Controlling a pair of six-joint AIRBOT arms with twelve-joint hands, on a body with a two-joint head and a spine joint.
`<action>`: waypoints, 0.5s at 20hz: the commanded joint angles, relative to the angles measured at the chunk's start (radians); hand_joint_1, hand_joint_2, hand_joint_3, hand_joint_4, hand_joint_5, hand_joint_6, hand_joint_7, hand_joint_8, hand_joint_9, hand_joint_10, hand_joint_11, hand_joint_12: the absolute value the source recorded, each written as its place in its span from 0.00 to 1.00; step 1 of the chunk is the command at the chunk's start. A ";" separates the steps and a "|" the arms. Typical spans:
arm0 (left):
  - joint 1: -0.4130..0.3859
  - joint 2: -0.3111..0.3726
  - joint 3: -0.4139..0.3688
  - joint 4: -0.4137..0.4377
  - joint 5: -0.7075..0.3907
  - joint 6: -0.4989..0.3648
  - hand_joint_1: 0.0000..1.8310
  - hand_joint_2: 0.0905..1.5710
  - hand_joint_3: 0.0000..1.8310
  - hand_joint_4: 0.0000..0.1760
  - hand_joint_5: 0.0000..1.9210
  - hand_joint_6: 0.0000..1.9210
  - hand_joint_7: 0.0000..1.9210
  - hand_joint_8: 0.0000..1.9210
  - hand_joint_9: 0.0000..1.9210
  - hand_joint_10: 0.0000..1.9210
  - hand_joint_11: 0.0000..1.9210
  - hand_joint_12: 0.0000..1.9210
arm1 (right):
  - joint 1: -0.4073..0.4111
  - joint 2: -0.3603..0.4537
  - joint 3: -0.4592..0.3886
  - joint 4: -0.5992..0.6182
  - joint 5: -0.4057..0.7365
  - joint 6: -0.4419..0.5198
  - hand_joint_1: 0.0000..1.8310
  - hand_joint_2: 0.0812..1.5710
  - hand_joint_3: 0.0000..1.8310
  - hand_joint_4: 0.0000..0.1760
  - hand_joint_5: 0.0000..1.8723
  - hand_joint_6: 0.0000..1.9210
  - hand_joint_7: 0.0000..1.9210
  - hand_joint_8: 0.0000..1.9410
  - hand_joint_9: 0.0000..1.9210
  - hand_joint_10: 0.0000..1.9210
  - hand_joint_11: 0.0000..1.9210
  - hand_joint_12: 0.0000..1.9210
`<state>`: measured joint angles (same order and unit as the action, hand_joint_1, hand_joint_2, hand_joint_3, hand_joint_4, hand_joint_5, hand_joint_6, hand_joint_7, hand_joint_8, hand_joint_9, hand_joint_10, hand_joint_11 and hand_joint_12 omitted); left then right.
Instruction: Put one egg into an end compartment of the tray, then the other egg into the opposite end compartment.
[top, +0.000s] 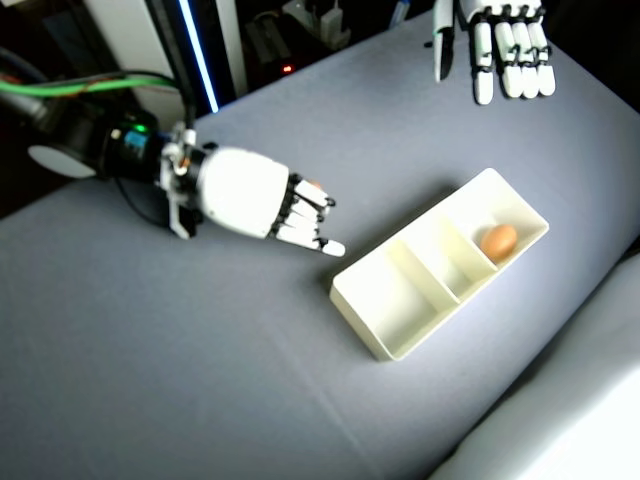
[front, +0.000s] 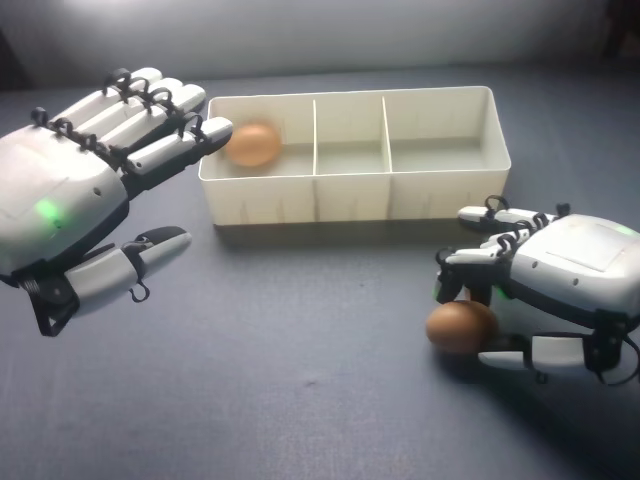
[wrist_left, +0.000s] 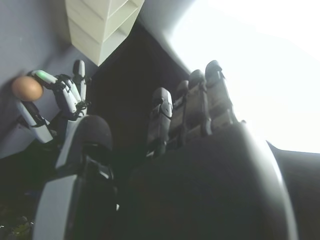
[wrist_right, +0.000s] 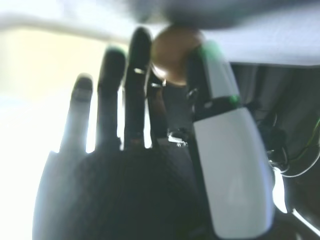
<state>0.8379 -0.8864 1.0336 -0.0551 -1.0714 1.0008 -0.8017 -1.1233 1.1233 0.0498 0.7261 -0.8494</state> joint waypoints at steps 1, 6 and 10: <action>-0.006 0.009 -0.001 -0.003 -0.140 -0.002 0.22 0.95 0.00 0.25 0.10 0.01 0.00 0.00 0.00 0.00 0.00 0.00 | 0.019 0.016 -0.012 -0.008 0.154 0.004 0.65 0.81 0.00 0.00 0.30 0.75 0.42 0.79 0.28 0.93 0.08 1.00; 0.010 0.012 -0.002 -0.014 -0.151 -0.005 0.17 0.96 0.00 0.11 0.10 0.00 0.00 0.00 0.00 0.00 0.00 0.00 | 0.094 0.062 -0.041 -0.054 0.236 0.004 0.63 0.84 0.00 0.00 0.28 0.77 0.37 0.88 0.39 0.95 0.42 1.00; 0.040 0.012 -0.005 -0.035 -0.177 -0.013 0.26 0.95 0.00 0.09 0.11 0.00 0.00 0.00 0.00 0.00 0.00 0.00 | 0.177 0.068 0.011 -0.051 0.236 0.000 0.62 0.84 0.00 0.00 0.27 0.82 0.36 0.82 0.36 0.81 0.31 0.95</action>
<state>0.8902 -0.8841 1.0264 -0.0879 -1.1160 0.9905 -0.6235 -1.0634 1.1397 -0.0242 0.8284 -0.8490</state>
